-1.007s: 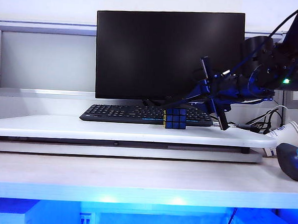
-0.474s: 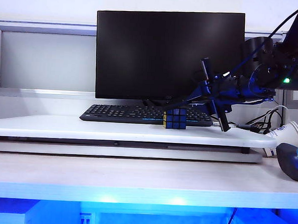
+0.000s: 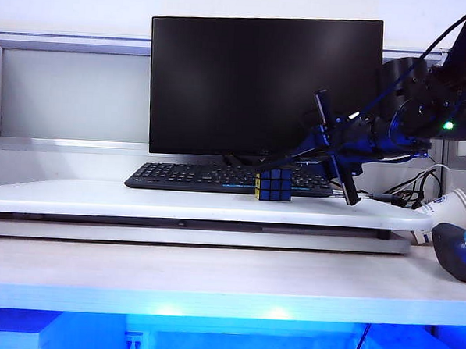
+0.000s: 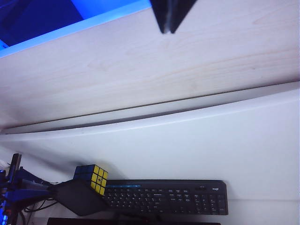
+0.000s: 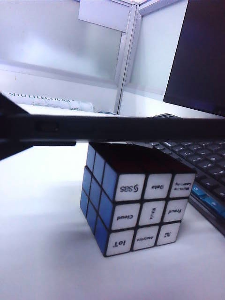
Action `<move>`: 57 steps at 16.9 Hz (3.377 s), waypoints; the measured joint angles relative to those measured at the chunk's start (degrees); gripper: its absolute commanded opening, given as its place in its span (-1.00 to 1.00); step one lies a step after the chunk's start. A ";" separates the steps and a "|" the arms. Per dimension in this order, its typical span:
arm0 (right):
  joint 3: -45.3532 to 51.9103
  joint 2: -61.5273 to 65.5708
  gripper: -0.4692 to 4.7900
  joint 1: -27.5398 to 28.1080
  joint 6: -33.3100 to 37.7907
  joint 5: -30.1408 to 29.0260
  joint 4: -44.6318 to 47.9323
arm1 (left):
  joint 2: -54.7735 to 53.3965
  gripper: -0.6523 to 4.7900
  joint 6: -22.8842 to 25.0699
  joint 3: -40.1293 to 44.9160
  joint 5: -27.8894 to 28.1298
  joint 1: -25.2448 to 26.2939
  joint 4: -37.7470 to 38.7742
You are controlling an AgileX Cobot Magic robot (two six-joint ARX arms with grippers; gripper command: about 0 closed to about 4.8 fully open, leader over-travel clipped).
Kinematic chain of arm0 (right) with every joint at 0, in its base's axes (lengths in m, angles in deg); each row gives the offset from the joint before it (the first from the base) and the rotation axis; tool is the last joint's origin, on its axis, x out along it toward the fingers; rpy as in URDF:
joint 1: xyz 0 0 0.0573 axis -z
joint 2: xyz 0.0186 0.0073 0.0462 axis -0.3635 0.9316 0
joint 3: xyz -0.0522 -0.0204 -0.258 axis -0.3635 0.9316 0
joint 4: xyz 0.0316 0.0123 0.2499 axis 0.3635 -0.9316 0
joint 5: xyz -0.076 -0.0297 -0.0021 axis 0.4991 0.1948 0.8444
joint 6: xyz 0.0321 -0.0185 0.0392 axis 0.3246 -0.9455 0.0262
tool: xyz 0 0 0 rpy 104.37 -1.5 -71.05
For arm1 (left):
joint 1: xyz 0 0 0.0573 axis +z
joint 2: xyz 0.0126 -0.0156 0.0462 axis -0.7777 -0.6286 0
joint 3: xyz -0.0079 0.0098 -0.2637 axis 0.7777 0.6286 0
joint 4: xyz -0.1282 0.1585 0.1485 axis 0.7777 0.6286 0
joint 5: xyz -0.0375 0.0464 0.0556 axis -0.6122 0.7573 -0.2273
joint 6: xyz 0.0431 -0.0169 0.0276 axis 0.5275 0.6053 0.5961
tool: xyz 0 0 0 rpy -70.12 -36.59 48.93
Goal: Put the phone on top of the Rubik's Cube.
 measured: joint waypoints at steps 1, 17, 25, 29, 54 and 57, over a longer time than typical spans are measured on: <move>0.00 0.00 -0.58 0.00 0.00 -0.02 0.00 | 0.00 -0.78 0.00 0.00 -0.02 0.00 0.00; 0.09 -0.24 0.59 0.46 -0.22 -0.61 -2.60 | 0.00 -0.78 1.09 0.00 0.00 0.00 0.00; -0.02 -0.24 0.60 4.00 -0.22 -3.43 -2.58 | 0.00 -0.78 1.09 0.00 0.00 0.00 0.00; 0.00 -1.36 0.60 6.38 -0.22 -5.38 -0.68 | 0.00 -0.78 1.09 0.00 0.00 0.02 0.00; 19.12 -54.36 -0.85 14.56 -47.82 6.21 -38.77 | 0.00 -0.78 1.49 -0.02 19.89 0.02 1.66; 26.82 -63.45 -0.85 14.56 -49.46 9.84 -38.88 | 0.00 -0.78 1.49 -0.02 19.96 0.00 1.68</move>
